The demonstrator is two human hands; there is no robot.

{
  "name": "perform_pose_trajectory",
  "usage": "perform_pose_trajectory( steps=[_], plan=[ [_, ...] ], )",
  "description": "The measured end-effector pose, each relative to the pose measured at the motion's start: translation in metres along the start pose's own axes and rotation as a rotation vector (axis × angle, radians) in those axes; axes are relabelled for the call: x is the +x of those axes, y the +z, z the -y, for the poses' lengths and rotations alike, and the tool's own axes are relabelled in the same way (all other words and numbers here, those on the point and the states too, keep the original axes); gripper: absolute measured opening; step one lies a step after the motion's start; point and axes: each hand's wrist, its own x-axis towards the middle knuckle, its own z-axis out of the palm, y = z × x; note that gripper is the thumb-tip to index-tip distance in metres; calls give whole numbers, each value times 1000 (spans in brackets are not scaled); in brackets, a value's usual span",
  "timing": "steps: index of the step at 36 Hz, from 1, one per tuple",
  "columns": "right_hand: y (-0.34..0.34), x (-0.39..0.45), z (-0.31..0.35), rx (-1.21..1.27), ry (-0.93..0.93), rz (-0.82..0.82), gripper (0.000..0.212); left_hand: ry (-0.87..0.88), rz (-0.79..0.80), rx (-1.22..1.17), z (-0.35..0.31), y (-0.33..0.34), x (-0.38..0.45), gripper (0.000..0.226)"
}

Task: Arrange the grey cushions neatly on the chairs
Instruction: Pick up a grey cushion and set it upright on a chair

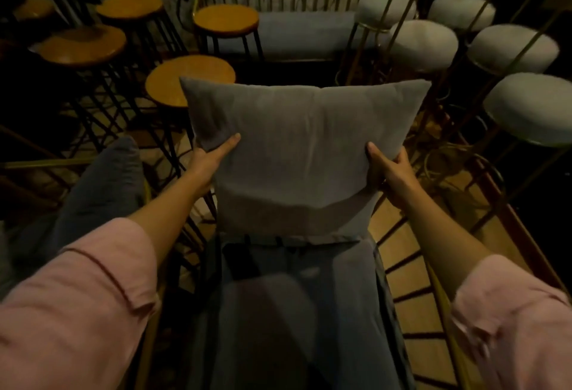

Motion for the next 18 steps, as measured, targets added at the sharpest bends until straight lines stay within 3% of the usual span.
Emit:
perform_pose_trajectory(
  steps=[3,6,10,13,18],
  plan=[
    [0,14,-29,13,79,-9,100,-54,-3,28,44,-11,29,116],
    [1,27,-66,22,175,-43,80,-168,-27,44,81,-12,31,127],
    [9,31,-104,-17,260,-55,80,-255,-108,99,117,-7,25,92],
    [23,32,-114,-28,272,-111,78,-236,-139,175,127,-3,25,90],
    [53,23,-117,-82,325,-352,79,-158,-99,349,120,-15,12,75]
  ],
)
